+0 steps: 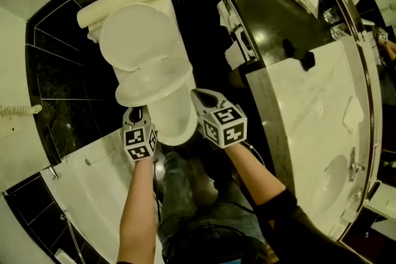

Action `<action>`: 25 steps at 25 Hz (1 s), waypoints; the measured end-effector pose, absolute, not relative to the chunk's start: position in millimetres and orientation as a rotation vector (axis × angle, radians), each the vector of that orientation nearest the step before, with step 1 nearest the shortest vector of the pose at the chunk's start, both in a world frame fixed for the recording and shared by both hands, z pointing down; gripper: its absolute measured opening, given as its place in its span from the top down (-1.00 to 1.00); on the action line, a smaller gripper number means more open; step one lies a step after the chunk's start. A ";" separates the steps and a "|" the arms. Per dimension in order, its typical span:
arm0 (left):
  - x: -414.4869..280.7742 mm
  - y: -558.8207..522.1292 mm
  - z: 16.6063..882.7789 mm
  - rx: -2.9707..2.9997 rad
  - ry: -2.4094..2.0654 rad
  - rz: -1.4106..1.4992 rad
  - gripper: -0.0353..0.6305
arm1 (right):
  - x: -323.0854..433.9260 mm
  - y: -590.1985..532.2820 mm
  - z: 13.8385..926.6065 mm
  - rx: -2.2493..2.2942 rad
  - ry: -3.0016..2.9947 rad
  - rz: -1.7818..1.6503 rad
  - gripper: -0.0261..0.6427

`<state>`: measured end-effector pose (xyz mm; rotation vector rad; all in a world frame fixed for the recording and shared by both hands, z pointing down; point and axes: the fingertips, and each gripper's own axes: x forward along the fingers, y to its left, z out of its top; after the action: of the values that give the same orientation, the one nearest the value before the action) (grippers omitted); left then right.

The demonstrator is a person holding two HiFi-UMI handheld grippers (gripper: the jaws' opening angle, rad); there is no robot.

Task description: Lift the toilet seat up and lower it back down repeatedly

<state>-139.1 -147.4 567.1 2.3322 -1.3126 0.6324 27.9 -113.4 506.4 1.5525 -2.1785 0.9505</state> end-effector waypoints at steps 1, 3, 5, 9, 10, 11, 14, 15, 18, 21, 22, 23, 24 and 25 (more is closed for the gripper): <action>-138.9 -157.3 562.3 2.346 -1.308 0.641 0.93 | 26.0 -118.9 498.8 1.552 -2.176 0.883 0.87; -139.1 -178.1 553.6 2.375 -1.293 0.655 0.93 | 21.4 -131.8 485.8 1.551 -2.176 0.773 0.87; -139.6 -198.8 546.4 2.399 -1.282 0.661 0.93 | 15.8 -144.4 476.2 1.549 -2.181 0.711 0.87; -136.8 -236.7 534.5 2.431 -1.276 0.675 0.93 | 6.0 -164.6 461.4 1.548 -2.198 0.660 0.87; -135.0 -245.9 532.4 2.439 -1.273 0.679 0.93 | 4.0 -169.2 458.7 1.548 -2.200 0.649 0.87; -133.4 -255.1 530.7 2.448 -1.269 0.682 0.93 | 1.6 -173.8 456.6 1.548 -2.200 0.642 0.87; -132.7 -283.3 527.7 2.469 -1.267 0.687 0.93 | -10.2 -188.7 451.8 1.539 -2.205 0.633 0.87; -133.3 -292.5 527.3 2.474 -1.267 0.688 0.93 | -15.3 -193.8 449.9 1.533 -2.211 0.627 0.87; -134.1 -318.5 526.1 2.483 -1.275 0.694 0.93 | -26.6 -206.5 447.4 1.512 -2.225 0.606 0.87; -133.6 -341.3 527.0 2.484 -1.282 0.719 0.93 | -33.6 -215.4 442.6 1.496 -2.233 0.603 0.87; -134.0 -347.8 527.4 2.483 -1.284 0.727 0.93 | -36.4 -217.6 440.4 1.488 -2.235 0.606 0.87; -134.7 -353.2 526.8 2.483 -1.286 0.732 0.93 | -38.5 -219.5 439.4 1.481 -2.236 0.604 0.87; -135.1 -356.9 525.0 2.482 -1.285 0.734 0.93 | -39.7 -221.0 439.2 1.476 -2.237 0.601 0.87; -134.6 -358.8 522.4 2.480 -1.280 0.731 0.93 | -40.2 -222.1 439.4 1.472 -2.237 0.599 0.87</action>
<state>-134.6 -358.8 522.4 2.4804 -1.2795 0.7312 -40.2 -222.1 439.4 1.4722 -2.2366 0.5987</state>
